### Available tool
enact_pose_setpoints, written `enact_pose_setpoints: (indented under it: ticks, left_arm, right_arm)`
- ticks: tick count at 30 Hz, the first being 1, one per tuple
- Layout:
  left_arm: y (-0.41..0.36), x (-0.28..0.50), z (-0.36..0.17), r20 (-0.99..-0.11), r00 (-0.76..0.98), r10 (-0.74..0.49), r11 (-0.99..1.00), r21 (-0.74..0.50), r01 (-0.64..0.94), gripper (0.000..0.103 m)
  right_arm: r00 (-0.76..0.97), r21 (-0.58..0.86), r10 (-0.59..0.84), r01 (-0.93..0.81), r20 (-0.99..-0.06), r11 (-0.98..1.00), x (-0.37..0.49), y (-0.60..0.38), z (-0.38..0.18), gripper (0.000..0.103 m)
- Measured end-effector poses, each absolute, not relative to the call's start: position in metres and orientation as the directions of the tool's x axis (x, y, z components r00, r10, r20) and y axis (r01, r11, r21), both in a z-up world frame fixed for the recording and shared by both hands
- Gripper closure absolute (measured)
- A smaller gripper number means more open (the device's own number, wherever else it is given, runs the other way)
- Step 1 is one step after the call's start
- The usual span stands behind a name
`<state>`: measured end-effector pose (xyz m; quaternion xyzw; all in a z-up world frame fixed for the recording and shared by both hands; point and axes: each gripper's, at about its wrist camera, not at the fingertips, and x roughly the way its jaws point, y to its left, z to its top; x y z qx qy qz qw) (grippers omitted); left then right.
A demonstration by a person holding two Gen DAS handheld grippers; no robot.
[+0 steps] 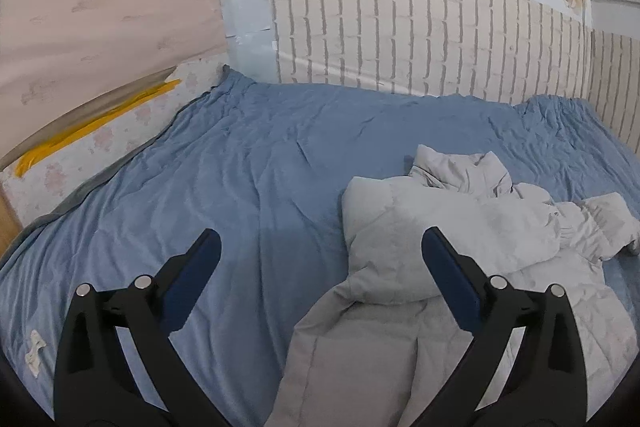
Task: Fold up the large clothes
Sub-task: 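Grasp the cuff of the other grey sleeve with the right tool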
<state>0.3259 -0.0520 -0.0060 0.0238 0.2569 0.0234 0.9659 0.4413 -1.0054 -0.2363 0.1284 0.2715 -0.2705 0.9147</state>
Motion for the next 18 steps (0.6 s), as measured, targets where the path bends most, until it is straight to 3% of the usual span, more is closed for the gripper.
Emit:
enact_pose_setpoints:
  ticks: [14, 16, 17, 18]
  left_arm:
    - [-0.039, 0.347, -0.040, -0.509, 0.858, 0.070, 0.998, 0.042, -0.056, 0.003]
    - [-0.032, 0.349, -0.042, -0.515, 0.854, 0.074, 0.997, 0.028, -0.069, 0.003]
    - [-0.029, 0.351, -0.043, -0.520, 0.851, 0.073, 0.997, 0.018, -0.075, 0.003]
    - [-0.027, 0.352, -0.044, -0.524, 0.849, 0.072, 0.997, 0.010, -0.079, 0.003]
  right_arm:
    - [0.649, 0.166, -0.369, 0.611, -0.665, 0.774, 0.555, -1.066, -0.303, 0.011]
    - [0.666, 0.229, -0.332, 0.609, -0.668, 0.759, 0.563, -1.070, -0.309, 0.016]
    - [0.664, 0.244, -0.329, 0.618, -0.671, 0.748, 0.567, -1.070, -0.312, 0.028]
    - [0.658, 0.237, -0.335, 0.623, -0.674, 0.746, 0.570, -1.068, -0.314, 0.047]
